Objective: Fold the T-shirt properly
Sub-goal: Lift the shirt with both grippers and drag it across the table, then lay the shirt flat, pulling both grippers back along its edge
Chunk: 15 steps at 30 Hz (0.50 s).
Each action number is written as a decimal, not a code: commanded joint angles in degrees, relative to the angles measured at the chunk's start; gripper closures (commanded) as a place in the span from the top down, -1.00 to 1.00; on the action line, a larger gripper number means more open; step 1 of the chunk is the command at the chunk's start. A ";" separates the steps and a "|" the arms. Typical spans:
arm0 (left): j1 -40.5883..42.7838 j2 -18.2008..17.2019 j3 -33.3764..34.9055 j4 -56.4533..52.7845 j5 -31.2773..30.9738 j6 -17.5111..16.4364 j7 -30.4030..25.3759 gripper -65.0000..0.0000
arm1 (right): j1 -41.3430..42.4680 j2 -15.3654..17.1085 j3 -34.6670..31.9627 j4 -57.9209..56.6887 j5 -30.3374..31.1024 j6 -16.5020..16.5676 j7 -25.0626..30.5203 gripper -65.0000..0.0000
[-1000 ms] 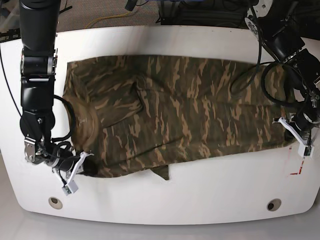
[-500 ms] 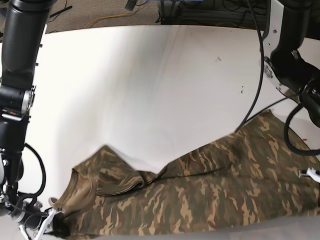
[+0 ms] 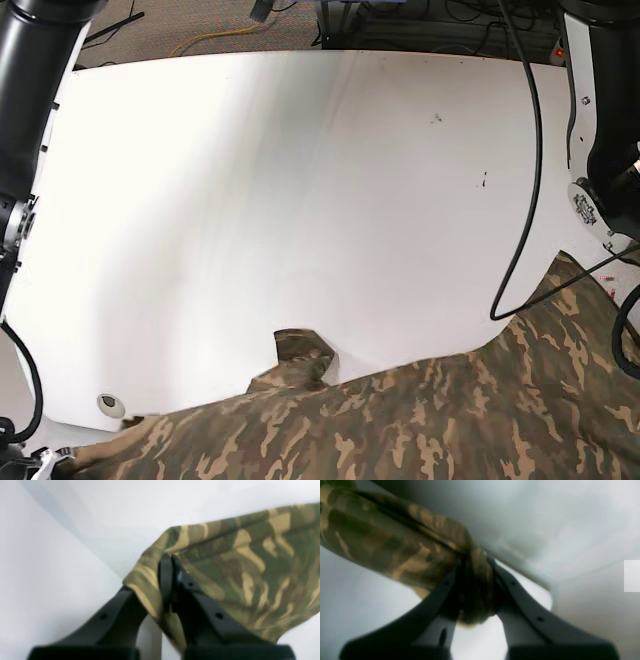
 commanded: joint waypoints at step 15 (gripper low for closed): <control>30.93 -0.77 -8.21 6.43 2.58 -0.41 -0.15 -1.00 | -40.16 1.53 24.41 26.11 6.04 -0.93 -6.71 -0.87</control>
